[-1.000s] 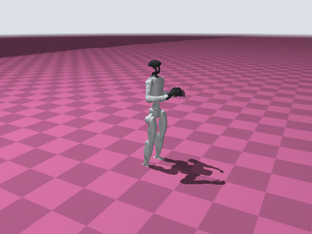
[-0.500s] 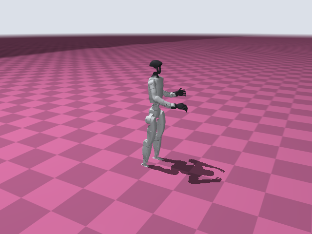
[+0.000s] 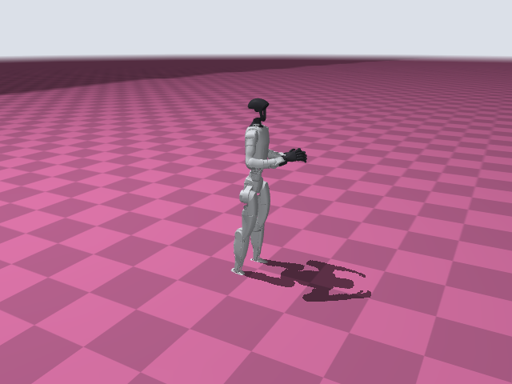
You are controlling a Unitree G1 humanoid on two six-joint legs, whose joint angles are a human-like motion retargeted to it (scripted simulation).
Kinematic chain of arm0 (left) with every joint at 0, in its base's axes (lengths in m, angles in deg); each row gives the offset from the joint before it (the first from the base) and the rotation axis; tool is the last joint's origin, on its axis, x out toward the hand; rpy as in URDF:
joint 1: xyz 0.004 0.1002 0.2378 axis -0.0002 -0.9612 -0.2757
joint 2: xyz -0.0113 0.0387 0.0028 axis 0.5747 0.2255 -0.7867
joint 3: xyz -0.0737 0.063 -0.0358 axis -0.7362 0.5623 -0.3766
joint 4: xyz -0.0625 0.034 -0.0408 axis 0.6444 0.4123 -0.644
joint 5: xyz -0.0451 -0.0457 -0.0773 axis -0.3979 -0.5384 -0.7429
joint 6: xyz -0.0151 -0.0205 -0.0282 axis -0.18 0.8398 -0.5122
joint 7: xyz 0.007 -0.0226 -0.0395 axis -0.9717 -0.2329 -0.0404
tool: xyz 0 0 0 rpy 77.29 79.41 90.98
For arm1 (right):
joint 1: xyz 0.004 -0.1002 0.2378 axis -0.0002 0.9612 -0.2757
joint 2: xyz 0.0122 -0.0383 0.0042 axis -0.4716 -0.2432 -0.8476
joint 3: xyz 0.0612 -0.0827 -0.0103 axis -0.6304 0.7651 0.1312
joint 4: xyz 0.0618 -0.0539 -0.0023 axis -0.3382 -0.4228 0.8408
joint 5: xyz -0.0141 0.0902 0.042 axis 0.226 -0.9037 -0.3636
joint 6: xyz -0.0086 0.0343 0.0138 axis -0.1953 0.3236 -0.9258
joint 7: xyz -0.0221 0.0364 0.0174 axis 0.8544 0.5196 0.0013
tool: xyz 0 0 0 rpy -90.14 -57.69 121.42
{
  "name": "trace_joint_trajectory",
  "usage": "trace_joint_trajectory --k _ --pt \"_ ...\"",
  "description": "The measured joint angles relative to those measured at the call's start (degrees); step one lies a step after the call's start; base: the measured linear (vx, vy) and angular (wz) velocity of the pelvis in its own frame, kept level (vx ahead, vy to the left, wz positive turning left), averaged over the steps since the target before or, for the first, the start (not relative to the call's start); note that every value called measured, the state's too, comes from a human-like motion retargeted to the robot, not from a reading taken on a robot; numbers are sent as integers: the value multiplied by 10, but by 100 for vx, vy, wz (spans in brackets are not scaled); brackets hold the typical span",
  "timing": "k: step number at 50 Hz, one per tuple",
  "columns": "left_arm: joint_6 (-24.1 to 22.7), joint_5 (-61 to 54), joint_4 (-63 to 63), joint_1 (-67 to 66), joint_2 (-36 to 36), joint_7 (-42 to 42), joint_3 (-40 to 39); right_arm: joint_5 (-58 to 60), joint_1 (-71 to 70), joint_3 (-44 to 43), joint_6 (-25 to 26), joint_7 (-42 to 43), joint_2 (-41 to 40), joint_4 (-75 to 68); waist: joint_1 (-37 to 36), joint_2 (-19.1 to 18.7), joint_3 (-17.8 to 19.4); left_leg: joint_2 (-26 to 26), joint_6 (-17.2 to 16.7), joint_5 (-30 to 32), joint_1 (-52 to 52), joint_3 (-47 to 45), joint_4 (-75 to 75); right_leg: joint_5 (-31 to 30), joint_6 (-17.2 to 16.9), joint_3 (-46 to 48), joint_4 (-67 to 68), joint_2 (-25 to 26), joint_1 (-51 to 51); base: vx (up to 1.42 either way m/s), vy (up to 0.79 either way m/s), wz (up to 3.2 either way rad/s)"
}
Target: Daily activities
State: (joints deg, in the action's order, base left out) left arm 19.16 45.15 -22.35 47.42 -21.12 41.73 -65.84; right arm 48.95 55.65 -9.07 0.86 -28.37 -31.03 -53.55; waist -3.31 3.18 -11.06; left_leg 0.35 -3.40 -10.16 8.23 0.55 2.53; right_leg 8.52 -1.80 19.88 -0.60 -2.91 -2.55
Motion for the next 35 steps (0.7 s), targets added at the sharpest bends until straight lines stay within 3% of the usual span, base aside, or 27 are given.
trace_joint_trajectory --k 7,13,26,35 --pt "3 -49 3 -11 -6 5 -25 55 -68 -80 7 61 -12 213 0 13 -15 0 2 2 14 5 1 0 3 -1 11 0 -15 0 0 0" --pt "14 -74 6 2 -5 15 -18 117 -159 -67 27 82 -35 294 -12 29 -26 -1 6 3 20 8 1 2 9 -3 27 -1 -26 0 0 0" --pt "33 -100 23 55 31 42 26 183 -290 124 51 -13 -81 138 -43 54 -30 0 8 8 22 19 1 7 27 0 52 -3 -33 0 0 0" --pt "29 -120 22 72 35 41 42 192 -313 150 52 -2 -91 86 -47 50 -27 0 3 10 27 31 1 6 34 9 53 -1 -32 0 0 0"
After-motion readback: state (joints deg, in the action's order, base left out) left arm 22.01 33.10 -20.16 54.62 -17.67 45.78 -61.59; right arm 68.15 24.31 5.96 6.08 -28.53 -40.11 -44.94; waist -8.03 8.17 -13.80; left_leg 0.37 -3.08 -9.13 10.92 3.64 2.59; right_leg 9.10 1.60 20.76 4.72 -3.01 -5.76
